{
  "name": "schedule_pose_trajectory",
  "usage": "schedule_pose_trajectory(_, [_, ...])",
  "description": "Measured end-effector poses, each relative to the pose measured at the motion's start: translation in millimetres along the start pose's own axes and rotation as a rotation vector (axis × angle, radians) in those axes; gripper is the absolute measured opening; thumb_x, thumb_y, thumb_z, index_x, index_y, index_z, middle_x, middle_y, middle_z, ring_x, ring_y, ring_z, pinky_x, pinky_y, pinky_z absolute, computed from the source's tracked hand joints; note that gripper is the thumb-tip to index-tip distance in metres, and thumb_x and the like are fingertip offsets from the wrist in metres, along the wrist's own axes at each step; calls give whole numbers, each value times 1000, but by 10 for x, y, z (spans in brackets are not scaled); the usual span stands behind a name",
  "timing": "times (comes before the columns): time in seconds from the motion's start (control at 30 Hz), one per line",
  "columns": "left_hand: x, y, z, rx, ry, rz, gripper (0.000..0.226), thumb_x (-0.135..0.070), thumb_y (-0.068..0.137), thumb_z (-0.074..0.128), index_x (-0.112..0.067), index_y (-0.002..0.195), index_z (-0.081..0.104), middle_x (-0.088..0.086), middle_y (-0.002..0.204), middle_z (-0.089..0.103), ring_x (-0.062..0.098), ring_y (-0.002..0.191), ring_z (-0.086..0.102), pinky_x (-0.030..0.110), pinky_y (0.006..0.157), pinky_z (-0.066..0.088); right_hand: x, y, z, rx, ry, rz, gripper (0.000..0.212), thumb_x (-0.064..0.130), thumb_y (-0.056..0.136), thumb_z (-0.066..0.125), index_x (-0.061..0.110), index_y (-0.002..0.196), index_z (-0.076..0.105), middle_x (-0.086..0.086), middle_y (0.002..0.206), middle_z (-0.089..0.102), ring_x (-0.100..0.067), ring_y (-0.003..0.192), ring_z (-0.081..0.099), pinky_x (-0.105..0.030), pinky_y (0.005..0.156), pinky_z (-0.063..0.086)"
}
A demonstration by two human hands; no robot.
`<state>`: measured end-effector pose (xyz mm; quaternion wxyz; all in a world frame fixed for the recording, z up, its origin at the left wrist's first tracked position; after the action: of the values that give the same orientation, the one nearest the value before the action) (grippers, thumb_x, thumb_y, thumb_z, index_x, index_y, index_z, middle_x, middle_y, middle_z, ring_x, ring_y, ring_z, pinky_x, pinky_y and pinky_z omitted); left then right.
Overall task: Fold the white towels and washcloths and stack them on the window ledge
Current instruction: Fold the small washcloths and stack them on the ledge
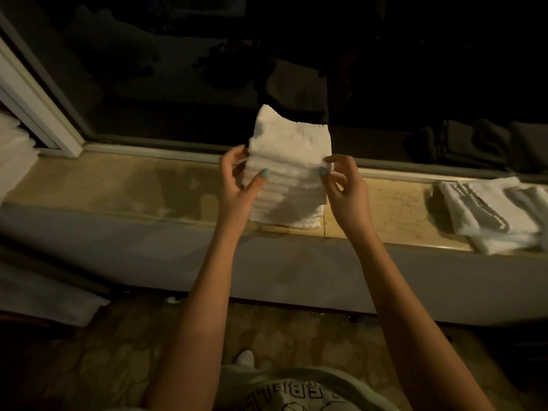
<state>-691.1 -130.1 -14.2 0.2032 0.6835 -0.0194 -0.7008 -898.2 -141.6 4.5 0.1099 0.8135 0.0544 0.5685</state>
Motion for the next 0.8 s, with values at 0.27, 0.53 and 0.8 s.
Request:
schedule_pose_trajectory(0.27, [-208,488,132,5,301,6,26,-20,94,57,-17,120,61,6,120,59,1,97,55,7,75,44,92,51,-48,72,-137,1,21,34,97,50,15,106,56,-5,107,63,-23,97,63,-47,80,56])
schedule_pose_trajectory(0.53, [-54,494,152,87,375,-126,24,-14,94,53,-21,113,66,4,111,52,4,73,52,8,56,40,220,352,-16,-68,-342,-56,36,16,92,60,12,127,51,-9,133,47,-21,106,54,-33,90,51])
schedule_pose_trajectory(0.8, [-71,586,26,-10,578,-253,26,-35,85,68,-18,72,52,0,81,56,7,63,49,21,55,35,216,627,544,247,-619,-213,42,37,97,47,23,136,50,-7,148,39,-36,143,20,-57,111,25])
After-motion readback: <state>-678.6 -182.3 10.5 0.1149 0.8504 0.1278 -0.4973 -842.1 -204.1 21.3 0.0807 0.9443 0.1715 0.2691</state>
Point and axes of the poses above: each hand's wrist, its own y-axis towards the middle knuckle, its own z-axis out of the palm, x = y × z, the point moved 5 cm from there along y, towards the middle knuckle
